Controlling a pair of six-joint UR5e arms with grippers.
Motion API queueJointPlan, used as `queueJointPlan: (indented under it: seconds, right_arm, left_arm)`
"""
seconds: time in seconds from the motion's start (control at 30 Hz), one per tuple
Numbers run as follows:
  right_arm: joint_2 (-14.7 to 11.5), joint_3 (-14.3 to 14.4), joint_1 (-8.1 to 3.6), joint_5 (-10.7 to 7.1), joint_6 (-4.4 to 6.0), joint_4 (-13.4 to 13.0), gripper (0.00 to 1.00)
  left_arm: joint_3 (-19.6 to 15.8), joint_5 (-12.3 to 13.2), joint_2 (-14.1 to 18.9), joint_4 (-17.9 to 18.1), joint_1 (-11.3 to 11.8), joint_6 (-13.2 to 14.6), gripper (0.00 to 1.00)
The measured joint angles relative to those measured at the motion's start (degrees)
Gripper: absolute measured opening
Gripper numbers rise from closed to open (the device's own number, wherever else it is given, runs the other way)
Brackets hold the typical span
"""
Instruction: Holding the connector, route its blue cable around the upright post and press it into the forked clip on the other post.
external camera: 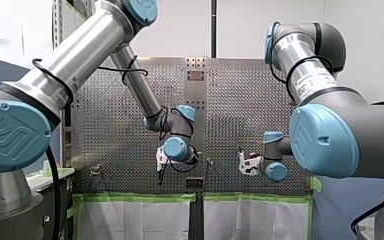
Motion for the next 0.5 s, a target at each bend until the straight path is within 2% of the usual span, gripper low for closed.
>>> queueJointPlan:
  seconds: [0.5]
  right_arm:
    - [-0.1,0.6,-0.52,0.66,0.39,-0.2,0.0]
  left_arm:
    - [-8.2,0.2,8.3,0.4,0.3,-1.4,1.0]
